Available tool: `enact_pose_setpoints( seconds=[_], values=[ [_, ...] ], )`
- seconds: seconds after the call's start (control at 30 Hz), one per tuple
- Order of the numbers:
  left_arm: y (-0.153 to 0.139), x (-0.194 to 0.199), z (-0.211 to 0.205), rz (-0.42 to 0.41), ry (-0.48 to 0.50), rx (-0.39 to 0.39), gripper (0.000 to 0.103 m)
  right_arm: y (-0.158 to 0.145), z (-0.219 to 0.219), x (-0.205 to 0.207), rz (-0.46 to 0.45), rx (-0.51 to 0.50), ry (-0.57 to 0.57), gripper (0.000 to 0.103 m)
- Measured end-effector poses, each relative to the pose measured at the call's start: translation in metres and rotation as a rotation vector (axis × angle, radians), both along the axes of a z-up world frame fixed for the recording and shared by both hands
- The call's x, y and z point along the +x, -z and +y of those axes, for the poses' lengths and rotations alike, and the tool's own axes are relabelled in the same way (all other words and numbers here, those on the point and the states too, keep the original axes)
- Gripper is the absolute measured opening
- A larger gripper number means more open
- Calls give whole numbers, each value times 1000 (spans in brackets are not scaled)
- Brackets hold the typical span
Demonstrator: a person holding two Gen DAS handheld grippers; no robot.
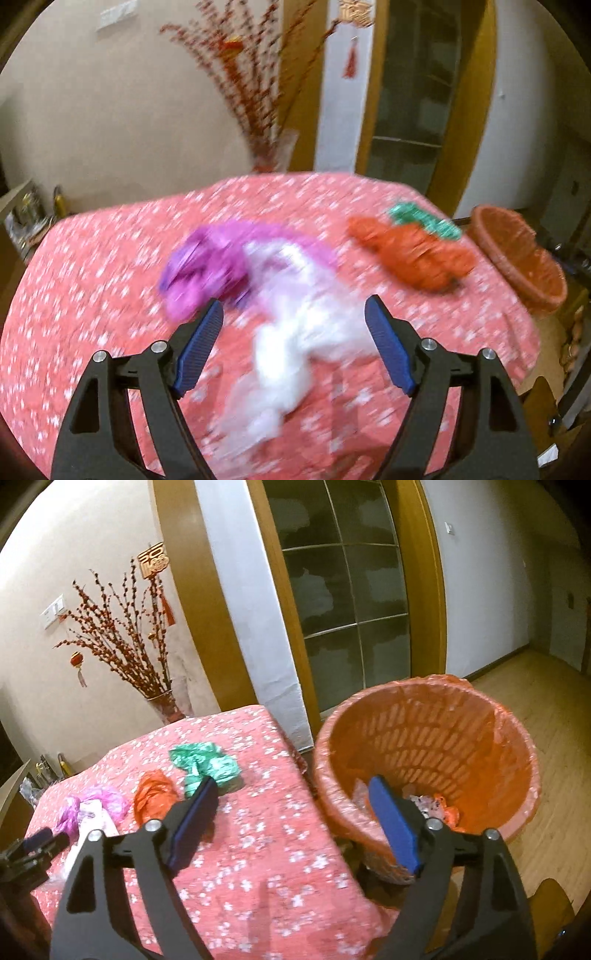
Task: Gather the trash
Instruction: 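Close the left tool on the clear plastic bag and lift it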
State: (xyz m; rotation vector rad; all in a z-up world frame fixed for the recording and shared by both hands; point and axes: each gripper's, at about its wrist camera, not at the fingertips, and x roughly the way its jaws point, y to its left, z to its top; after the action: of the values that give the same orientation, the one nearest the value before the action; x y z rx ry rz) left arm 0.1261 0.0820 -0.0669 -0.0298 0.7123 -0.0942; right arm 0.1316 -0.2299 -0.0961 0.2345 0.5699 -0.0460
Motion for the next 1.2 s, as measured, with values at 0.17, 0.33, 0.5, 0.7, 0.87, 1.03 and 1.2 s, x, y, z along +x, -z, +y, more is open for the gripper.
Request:
enact_pose_setpoints(
  seconds=[0.17,0.33,0.5,0.7,0.87,1.03,1.2],
  values=[
    [17,-6,3,41,1,9,78,1,18,-2,9,-4,-37,85],
    [31,2,-2,96,16,-18,69,2,25,-3,21,-9,-59,85],
    [35,5,0,105,10,-36,55,4,32,-3,32,-12,-82,85],
    [34,3,1,102,24,-59,28,4,45,-1,33,-17,-128,85],
    [23,-5,1,61,46,-75,25,-2,61,5,25,-31,-190,85],
    [-4,-15,9,-11,54,-107,25,-7,87,21,13,-66,-274,83],
    [-22,-15,24,-56,17,-121,13,2,115,48,56,-98,-351,78]
  ],
)
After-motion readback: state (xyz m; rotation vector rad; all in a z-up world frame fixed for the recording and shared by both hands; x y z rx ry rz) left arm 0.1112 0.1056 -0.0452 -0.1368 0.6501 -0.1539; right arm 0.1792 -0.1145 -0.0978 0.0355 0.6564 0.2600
